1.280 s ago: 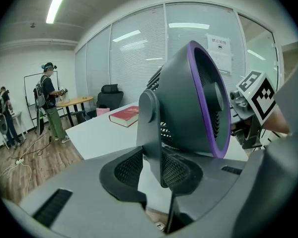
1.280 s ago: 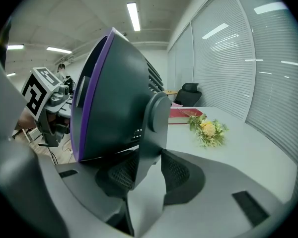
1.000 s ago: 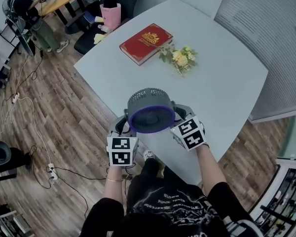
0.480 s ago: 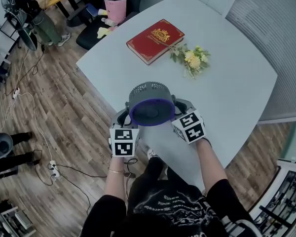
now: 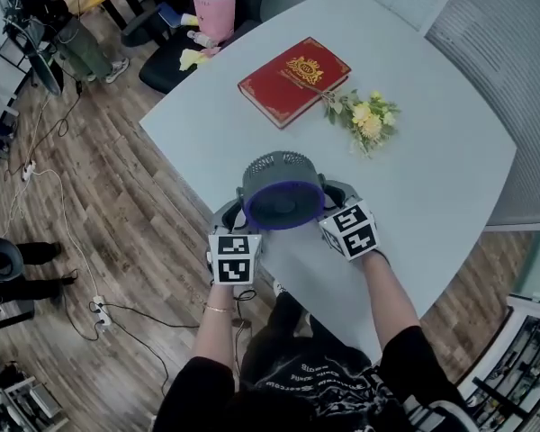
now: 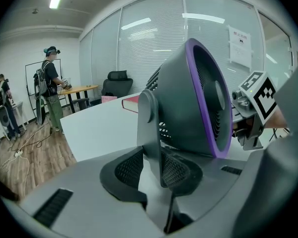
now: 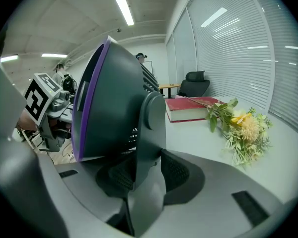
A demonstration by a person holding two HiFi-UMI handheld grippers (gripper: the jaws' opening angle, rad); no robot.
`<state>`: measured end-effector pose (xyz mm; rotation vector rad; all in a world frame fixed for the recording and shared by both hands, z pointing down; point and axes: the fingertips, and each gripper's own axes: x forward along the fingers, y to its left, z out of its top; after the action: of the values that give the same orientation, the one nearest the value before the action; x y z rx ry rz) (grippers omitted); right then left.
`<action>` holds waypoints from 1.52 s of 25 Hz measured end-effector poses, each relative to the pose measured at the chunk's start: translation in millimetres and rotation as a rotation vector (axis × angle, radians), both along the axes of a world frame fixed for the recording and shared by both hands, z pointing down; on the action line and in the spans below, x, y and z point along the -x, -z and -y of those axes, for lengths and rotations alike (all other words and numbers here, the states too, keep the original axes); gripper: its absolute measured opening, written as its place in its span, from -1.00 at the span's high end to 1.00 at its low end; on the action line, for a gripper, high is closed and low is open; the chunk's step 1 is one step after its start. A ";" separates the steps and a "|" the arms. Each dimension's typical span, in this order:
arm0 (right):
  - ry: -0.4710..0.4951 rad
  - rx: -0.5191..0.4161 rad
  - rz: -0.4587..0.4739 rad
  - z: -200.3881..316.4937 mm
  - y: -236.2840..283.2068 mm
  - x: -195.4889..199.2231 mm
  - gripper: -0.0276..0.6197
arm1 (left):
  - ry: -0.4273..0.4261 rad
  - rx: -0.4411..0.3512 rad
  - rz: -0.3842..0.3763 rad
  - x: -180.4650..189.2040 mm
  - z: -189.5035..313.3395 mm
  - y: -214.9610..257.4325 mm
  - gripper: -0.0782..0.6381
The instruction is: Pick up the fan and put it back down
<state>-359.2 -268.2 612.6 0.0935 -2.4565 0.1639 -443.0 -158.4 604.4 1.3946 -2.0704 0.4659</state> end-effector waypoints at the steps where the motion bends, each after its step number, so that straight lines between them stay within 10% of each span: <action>1: 0.005 -0.008 0.000 2.8 -1.6 3.9 0.50 | 0.003 -0.006 -0.002 3.2 2.3 -2.5 0.51; 24: 0.128 -0.067 -0.044 -0.4 -25.1 23.2 0.20 | -0.015 -0.066 0.012 19.0 8.0 -25.8 0.46; 38: 0.064 -0.067 -0.025 -13.1 -7.4 -11.3 -0.09 | -0.066 -0.070 -0.082 -10.3 -21.3 -24.2 0.03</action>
<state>-347.9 -255.1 619.9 0.0459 -2.4373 0.0521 -432.7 -137.1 628.5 1.5016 -1.9971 0.3598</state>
